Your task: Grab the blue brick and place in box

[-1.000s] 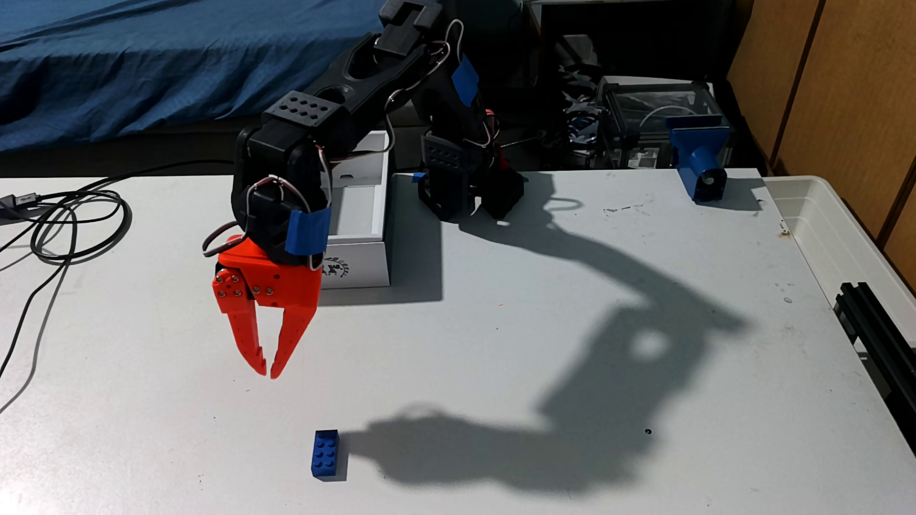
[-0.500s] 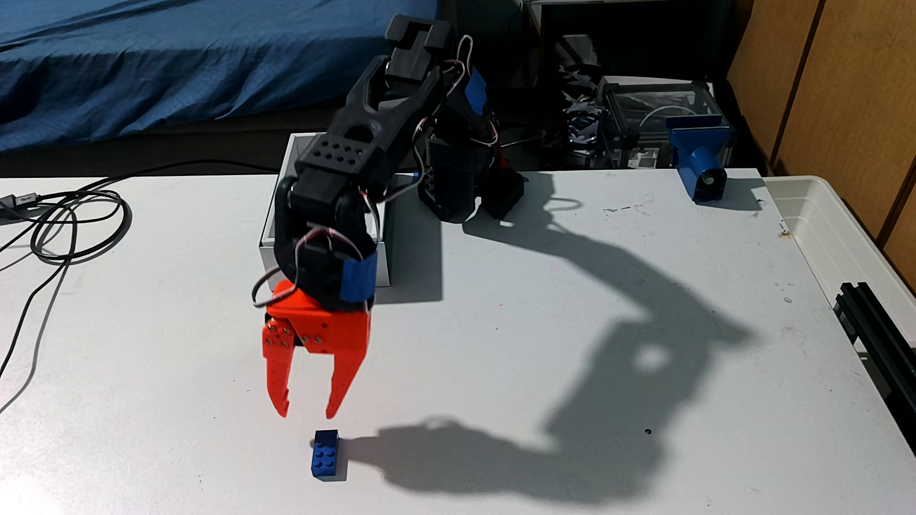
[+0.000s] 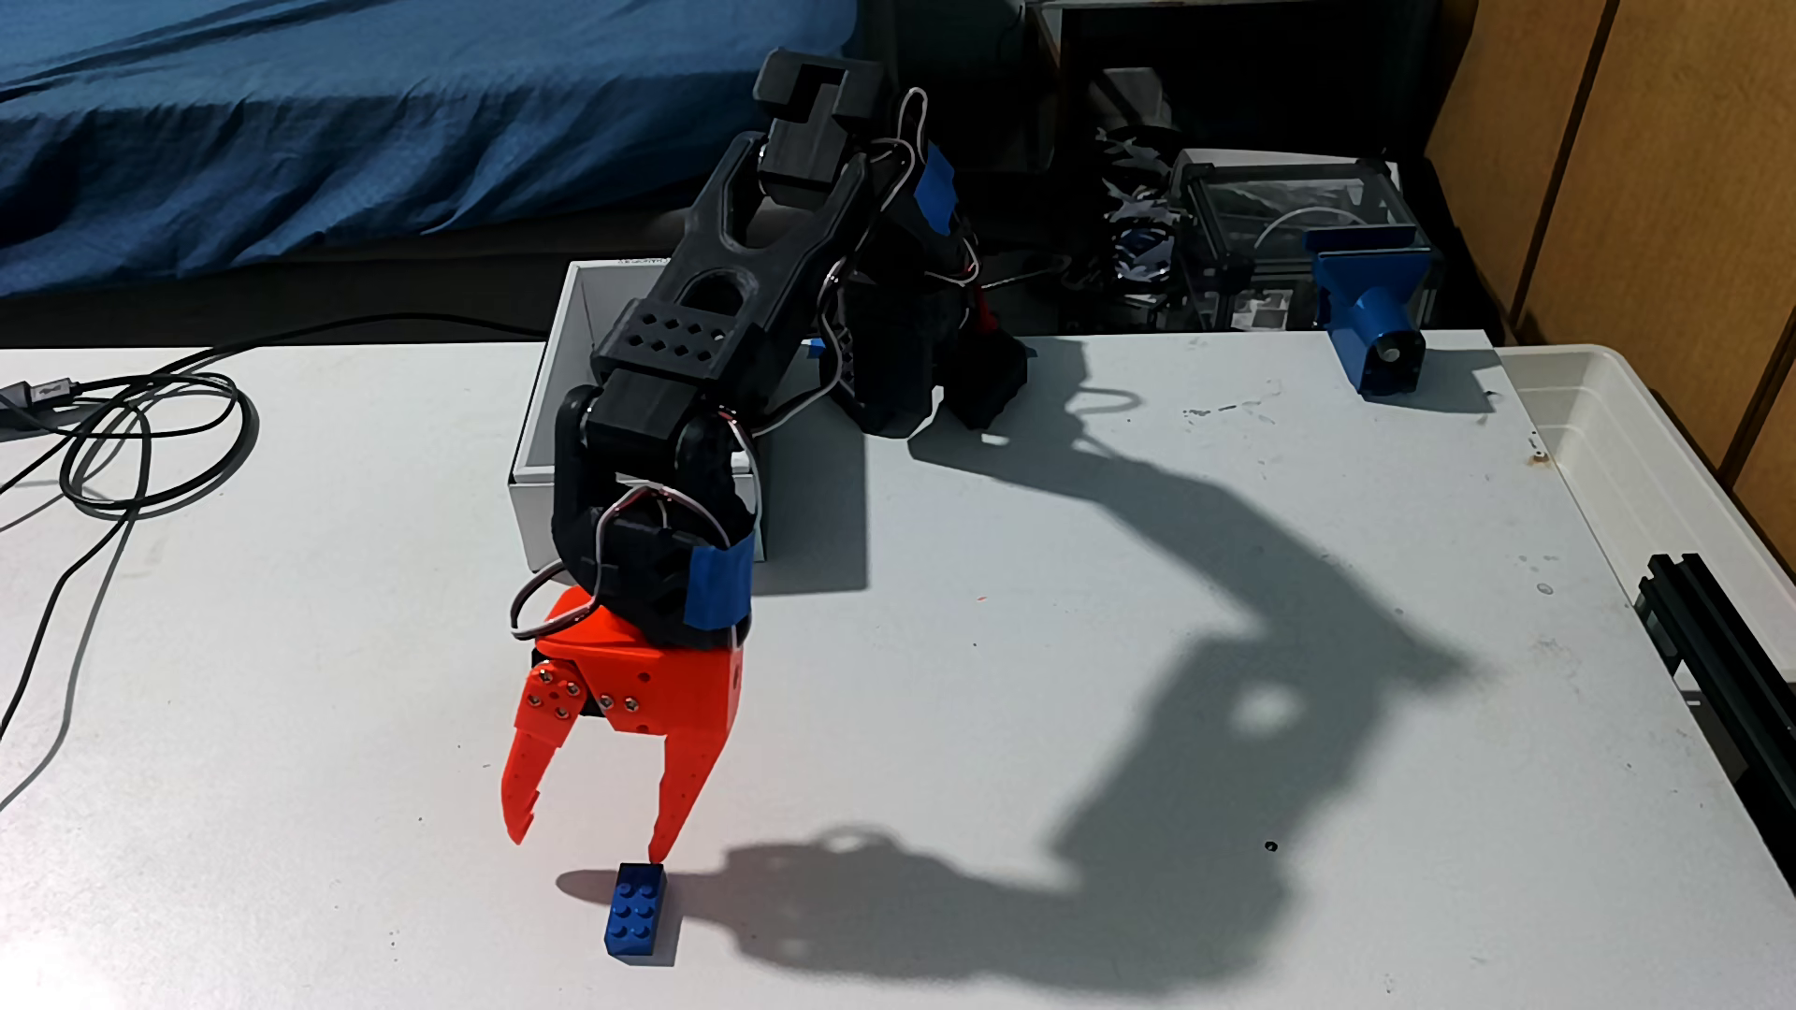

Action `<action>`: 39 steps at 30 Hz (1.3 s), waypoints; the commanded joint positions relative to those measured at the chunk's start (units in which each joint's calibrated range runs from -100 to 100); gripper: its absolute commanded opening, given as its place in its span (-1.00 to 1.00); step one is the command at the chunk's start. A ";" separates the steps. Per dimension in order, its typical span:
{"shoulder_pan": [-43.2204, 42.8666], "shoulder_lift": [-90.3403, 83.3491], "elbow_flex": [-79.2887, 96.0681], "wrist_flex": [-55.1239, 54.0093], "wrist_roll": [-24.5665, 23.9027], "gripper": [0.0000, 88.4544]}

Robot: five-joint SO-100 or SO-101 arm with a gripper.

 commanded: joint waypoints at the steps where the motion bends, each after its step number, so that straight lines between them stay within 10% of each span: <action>1: -0.65 -0.25 -2.32 -0.66 -0.38 -0.41; 39: -3.25 2.45 -2.32 -6.17 -0.80 -0.41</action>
